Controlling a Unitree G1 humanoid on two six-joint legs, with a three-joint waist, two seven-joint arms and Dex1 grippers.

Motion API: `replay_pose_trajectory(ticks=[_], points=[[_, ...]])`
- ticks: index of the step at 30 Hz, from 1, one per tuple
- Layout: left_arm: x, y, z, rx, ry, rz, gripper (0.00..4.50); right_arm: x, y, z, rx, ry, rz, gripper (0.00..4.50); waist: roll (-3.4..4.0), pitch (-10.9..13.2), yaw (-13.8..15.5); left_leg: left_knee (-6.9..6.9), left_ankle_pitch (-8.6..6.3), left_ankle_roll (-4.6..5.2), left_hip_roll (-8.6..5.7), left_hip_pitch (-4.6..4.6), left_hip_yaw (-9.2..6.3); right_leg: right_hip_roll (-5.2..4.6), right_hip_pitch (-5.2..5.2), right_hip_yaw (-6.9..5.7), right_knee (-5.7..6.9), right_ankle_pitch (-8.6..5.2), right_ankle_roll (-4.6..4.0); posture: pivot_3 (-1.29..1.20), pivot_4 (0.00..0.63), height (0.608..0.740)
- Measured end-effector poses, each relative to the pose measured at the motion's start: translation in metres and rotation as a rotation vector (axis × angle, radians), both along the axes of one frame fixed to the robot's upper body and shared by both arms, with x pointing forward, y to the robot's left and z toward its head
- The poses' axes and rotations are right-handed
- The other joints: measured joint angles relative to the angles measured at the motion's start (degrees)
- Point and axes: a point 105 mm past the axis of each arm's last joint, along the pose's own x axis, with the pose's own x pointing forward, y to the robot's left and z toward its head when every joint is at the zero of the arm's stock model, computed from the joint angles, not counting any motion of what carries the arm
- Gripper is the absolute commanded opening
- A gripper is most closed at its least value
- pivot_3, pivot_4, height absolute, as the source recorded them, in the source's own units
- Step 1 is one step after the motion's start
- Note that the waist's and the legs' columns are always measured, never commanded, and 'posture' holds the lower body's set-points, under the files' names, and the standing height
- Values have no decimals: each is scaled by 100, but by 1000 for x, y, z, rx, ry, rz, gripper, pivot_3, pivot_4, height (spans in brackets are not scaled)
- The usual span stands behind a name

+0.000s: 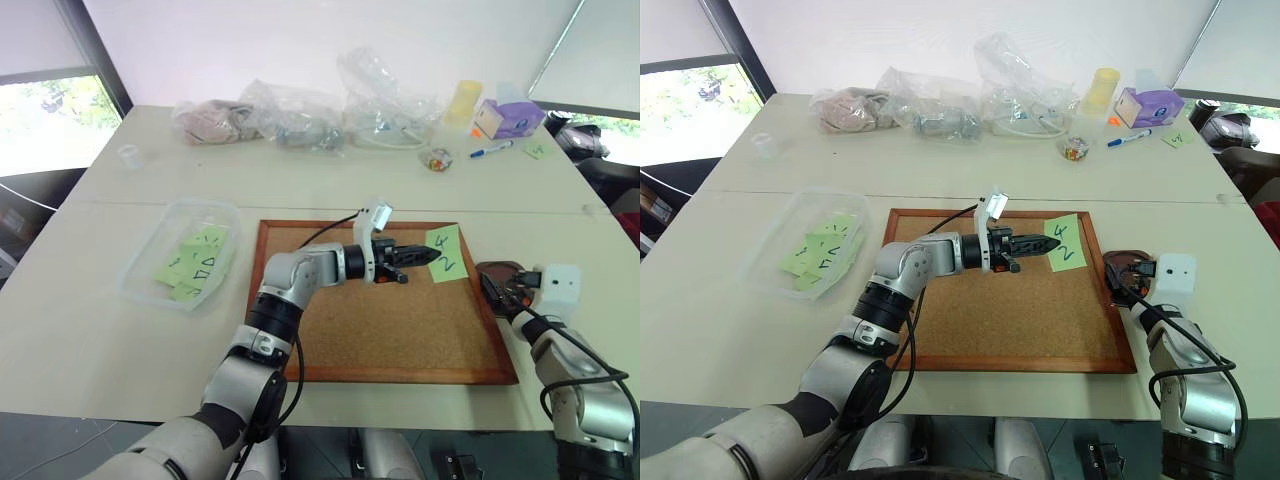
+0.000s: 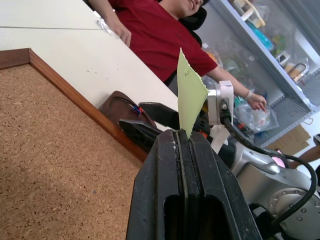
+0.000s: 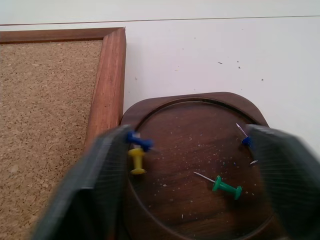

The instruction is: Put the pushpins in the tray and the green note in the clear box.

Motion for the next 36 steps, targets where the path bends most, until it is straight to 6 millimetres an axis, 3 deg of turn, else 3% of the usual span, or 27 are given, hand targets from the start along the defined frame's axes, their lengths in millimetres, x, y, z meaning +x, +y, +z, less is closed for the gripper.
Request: replay_pose_trajectory(ticks=[7, 17, 26, 36], points=[[1, 0, 1, 3, -3, 8, 0, 0, -2, 2, 12, -12, -16, 4449, 0, 0, 2, 0, 0, 0, 0, 0, 0, 0, 0, 0, 0, 1, 1, 0, 150, 737], [1, 0, 2, -7, 0, 9, 0, -3, -6, 9, 228, -90, -70, 4449, 0, 0, 3, 0, 0, 0, 0, 0, -1, 0, 0, 0, 0, 0, 0, 0, 150, 737], [3, -2, 4, 3, -72, 30, 0, -7, -7, 22, 230, -138, -63, 4449, 0, 0, 1, 0, 0, 0, 0, 0, -1, 0, 0, 0, 0, 0, 0, 0, 150, 737], [6, -1, 13, 41, -193, 53, 0, -18, -5, 47, 92, -159, 21, 4449, 0, 1, 5, -1, 0, 1, 0, -2, -2, 0, 0, 0, -2, 0, -1, 0, 150, 737]])
